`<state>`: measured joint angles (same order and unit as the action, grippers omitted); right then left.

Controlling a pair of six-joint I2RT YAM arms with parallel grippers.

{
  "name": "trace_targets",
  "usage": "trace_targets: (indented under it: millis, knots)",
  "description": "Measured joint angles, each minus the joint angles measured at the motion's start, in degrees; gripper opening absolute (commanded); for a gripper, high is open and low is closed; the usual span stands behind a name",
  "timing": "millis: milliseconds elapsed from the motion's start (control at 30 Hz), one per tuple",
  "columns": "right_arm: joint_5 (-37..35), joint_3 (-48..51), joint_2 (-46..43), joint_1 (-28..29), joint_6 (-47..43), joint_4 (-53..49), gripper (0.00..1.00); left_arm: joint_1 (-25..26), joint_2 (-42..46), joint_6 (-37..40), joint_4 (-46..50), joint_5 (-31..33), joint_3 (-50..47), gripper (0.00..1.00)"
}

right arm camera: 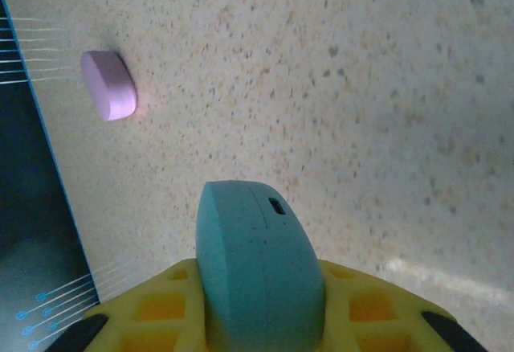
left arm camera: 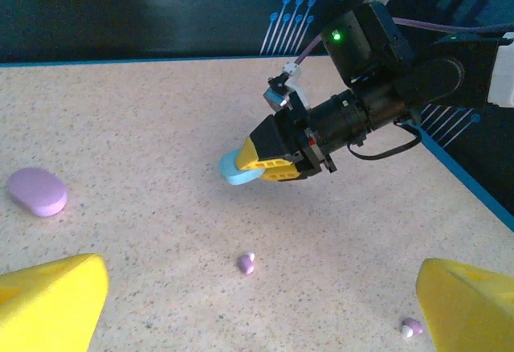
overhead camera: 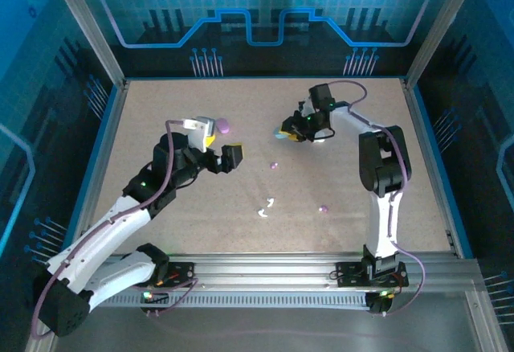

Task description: Insert the wireless bluetooth earbuds into the charging case

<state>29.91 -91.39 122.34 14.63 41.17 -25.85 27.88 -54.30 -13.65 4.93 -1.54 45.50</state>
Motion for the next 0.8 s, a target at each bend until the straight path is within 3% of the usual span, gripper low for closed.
trace_targets:
  millis: [333, 800]
  knots:
    - [0.15, -9.46, 8.85, 0.0, -3.17, -7.39, 0.26, -0.96, 1.22, 0.0, 0.85, -2.43, -0.35, 0.99]
    - [-1.07, -11.43, 9.38, -0.07, -6.38, -13.07, 0.45, -1.25, 0.28, -1.81, 0.92, -3.98, -0.33, 0.99]
